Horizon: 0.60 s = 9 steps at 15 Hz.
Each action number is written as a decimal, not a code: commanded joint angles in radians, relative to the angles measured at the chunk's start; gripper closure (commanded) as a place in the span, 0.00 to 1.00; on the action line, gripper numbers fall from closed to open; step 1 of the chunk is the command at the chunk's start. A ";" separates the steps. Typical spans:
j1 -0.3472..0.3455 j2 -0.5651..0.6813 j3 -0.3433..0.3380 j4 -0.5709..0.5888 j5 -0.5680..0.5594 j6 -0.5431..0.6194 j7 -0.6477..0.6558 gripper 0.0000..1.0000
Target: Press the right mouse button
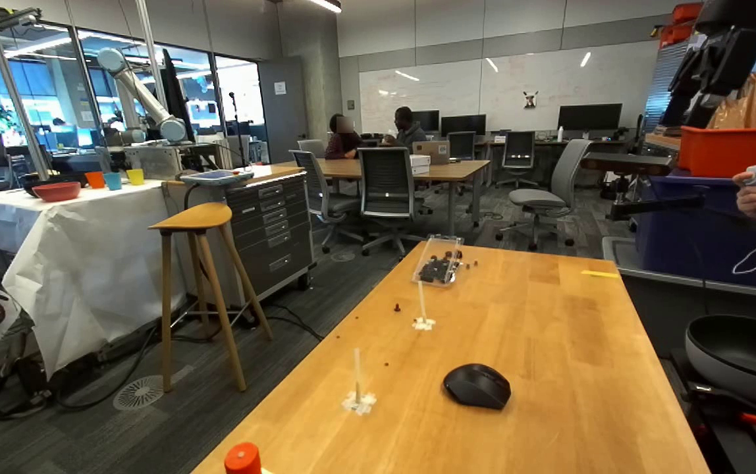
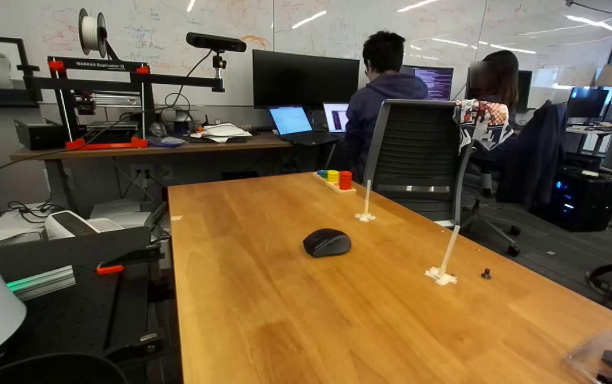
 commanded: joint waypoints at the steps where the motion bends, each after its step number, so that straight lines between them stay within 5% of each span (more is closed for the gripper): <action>1: 0.018 -0.020 0.007 -0.092 -0.002 0.099 -0.005 0.00; 5: 0.008 0.007 0.006 -0.210 -0.027 0.319 -0.003 0.00; 9: 0.023 0.140 -0.003 -0.185 0.003 0.474 -0.002 0.00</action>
